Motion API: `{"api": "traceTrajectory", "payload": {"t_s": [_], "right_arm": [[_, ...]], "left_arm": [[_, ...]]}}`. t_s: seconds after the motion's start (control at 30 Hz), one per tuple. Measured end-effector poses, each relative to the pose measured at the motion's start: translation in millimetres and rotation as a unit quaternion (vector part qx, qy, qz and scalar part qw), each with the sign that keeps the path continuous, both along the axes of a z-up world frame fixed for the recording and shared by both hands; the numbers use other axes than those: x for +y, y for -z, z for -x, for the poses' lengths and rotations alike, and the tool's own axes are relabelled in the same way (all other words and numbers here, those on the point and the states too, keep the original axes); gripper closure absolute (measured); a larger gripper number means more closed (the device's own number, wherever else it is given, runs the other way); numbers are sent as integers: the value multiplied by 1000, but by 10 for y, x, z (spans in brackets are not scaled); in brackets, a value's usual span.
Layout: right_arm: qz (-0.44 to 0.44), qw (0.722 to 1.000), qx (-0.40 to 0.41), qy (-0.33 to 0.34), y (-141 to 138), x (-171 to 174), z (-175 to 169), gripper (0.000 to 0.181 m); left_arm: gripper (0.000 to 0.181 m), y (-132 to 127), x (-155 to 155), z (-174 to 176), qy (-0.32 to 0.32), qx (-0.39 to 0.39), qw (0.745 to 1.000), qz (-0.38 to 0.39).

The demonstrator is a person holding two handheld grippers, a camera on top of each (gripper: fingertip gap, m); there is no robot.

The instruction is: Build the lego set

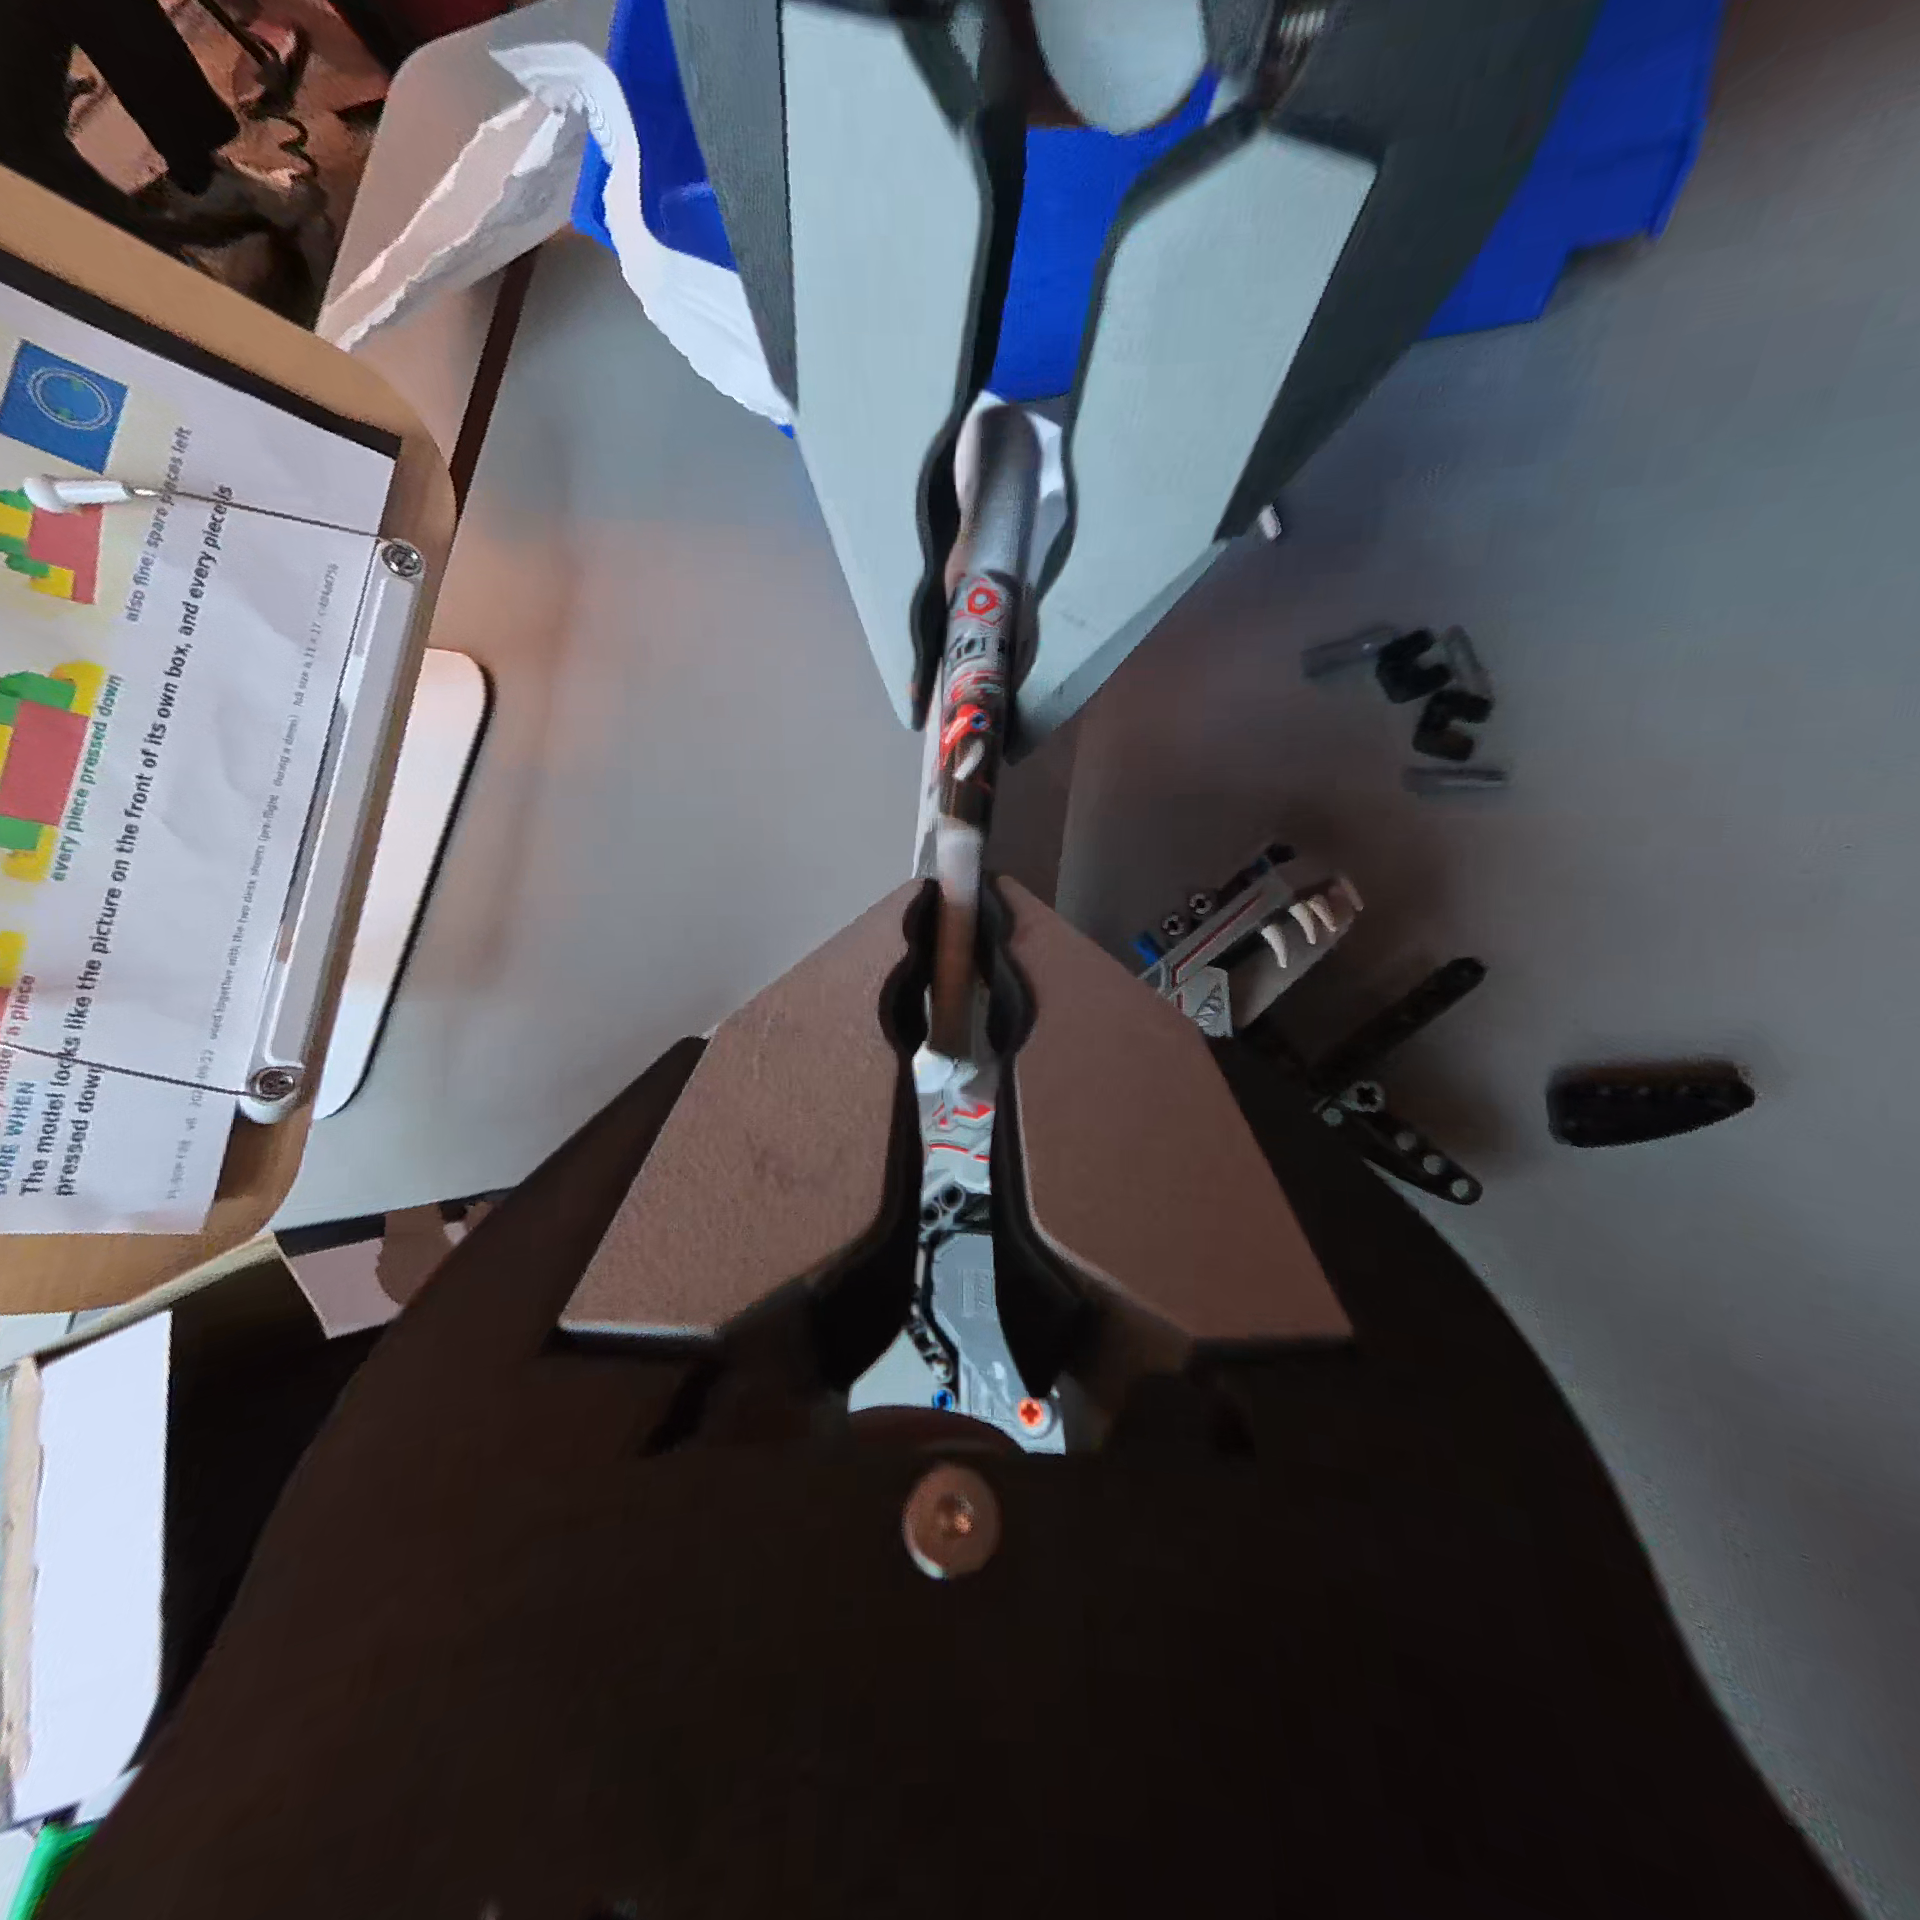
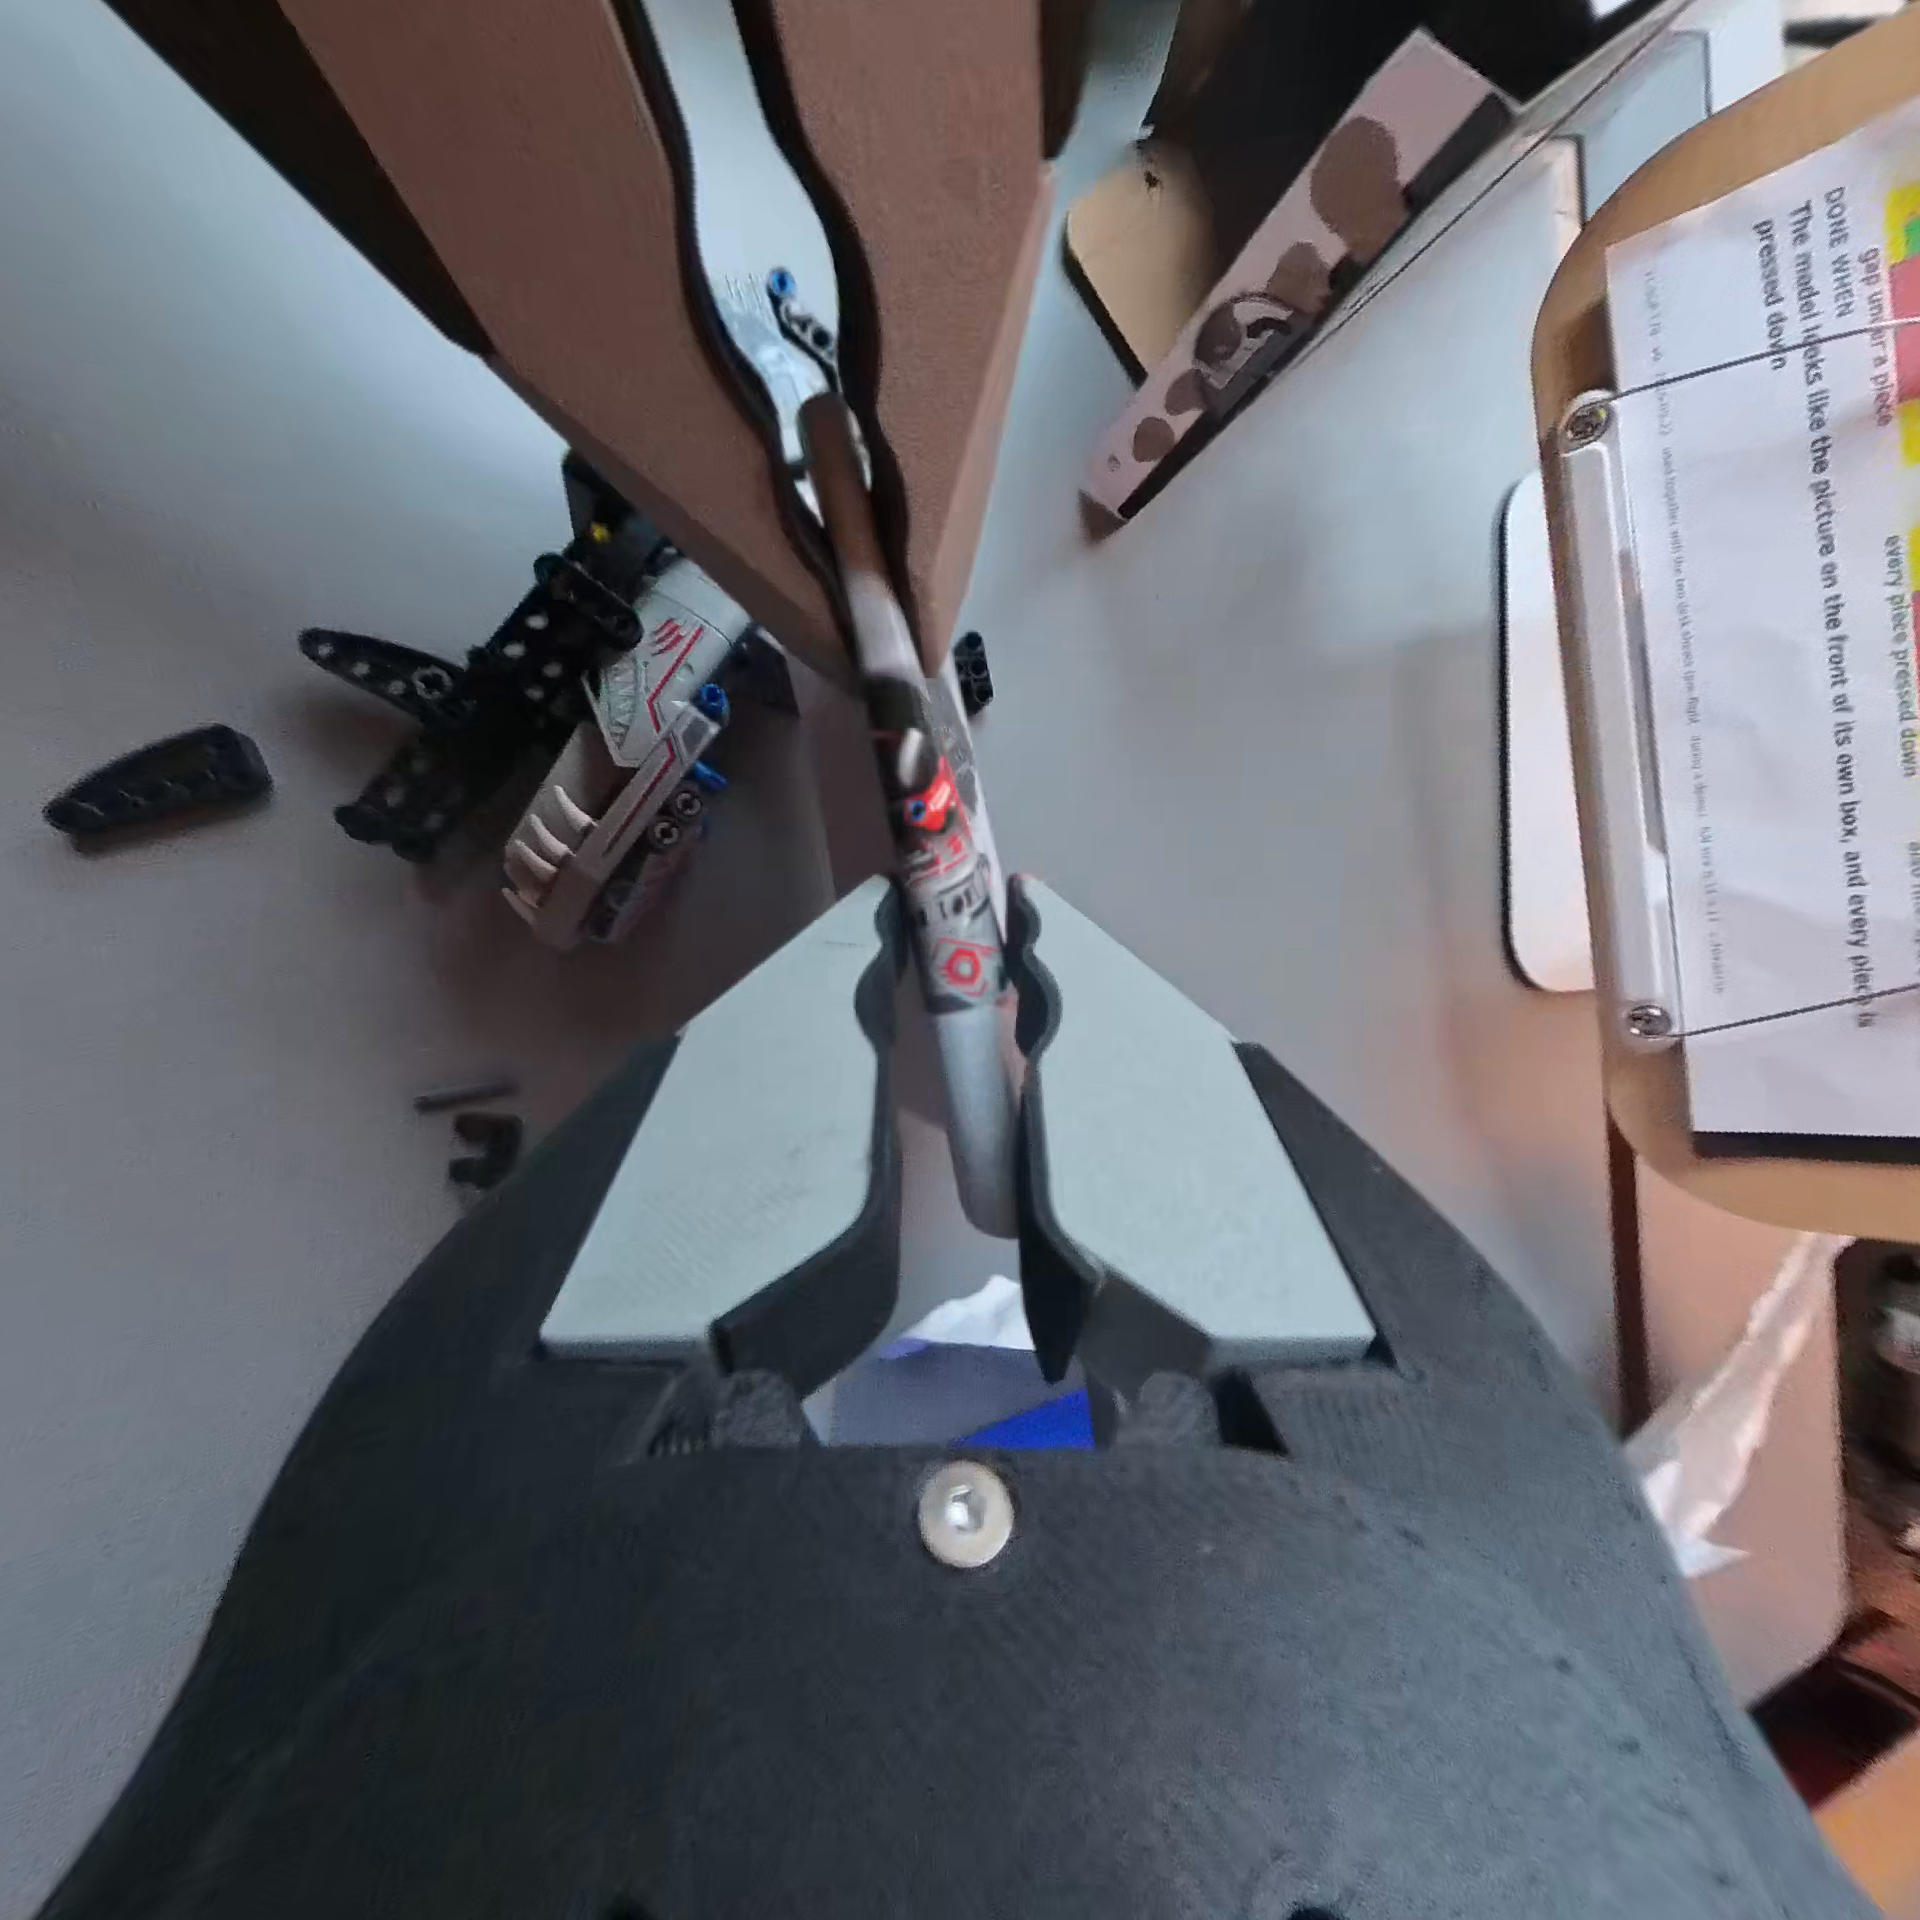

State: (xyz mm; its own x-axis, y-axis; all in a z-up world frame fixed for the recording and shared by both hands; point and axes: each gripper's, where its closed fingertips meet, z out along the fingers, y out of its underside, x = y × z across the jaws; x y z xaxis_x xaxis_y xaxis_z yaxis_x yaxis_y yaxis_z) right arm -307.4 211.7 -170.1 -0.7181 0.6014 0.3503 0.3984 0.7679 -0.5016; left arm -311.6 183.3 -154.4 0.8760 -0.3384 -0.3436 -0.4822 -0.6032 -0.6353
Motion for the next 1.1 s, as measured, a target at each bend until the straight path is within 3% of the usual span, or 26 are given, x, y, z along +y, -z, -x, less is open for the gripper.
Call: {"api": "traceTrajectory", "payload": {"t_s": [0.1, 0.2, 0.3, 0.43, 0.53, 0.63, 0.7, 0.8, 1.0, 1.1], "right_arm": [[-8, 1000, -22, -18, 75, -28, -42, 174], [5, 1000, 6, -21, -8, -48, -51, 178], [56, 998, -6, -16, -25, -65, -102, 179], [123, 992, -3, -27, -145, -109, -174, 179], [147, 989, -12, -30, -140, -136, -205, 175], [176, 983, -30, -36, -128, -213, -202, 162], [147, 987, -34, -46, -101, -216, -209, 177], [124, 991, -34, -48, -77, -193, -190, 179], [201, 976, -57, -53, -135, -285, -249, 179], [209, 976, -46, -44, -146, -266, -200, 179]], "left_arm": [[177, -92, 7, -106, 23, -35, 999, -26], [171, -161, 0, -87, 16, -79, 995, -57], [152, 5, -98, 43, 2, -92, 996, -10], [177, 50, -131, 3, 30, -128, 991, -22], [178, 56, -119, -10, 32, -134, 990, -32], [179, -49, -81, -163, 54, -195, 978, -58], [179, -43, -72, -167, 50, -197, 978, -50], [178, -7, -65, -142, 33, -207, 977, -39], [178, -102, -151, -197, 59, -278, 956, -67], [178, -111, -125, -144, 38, -255, 963, -77]]}}
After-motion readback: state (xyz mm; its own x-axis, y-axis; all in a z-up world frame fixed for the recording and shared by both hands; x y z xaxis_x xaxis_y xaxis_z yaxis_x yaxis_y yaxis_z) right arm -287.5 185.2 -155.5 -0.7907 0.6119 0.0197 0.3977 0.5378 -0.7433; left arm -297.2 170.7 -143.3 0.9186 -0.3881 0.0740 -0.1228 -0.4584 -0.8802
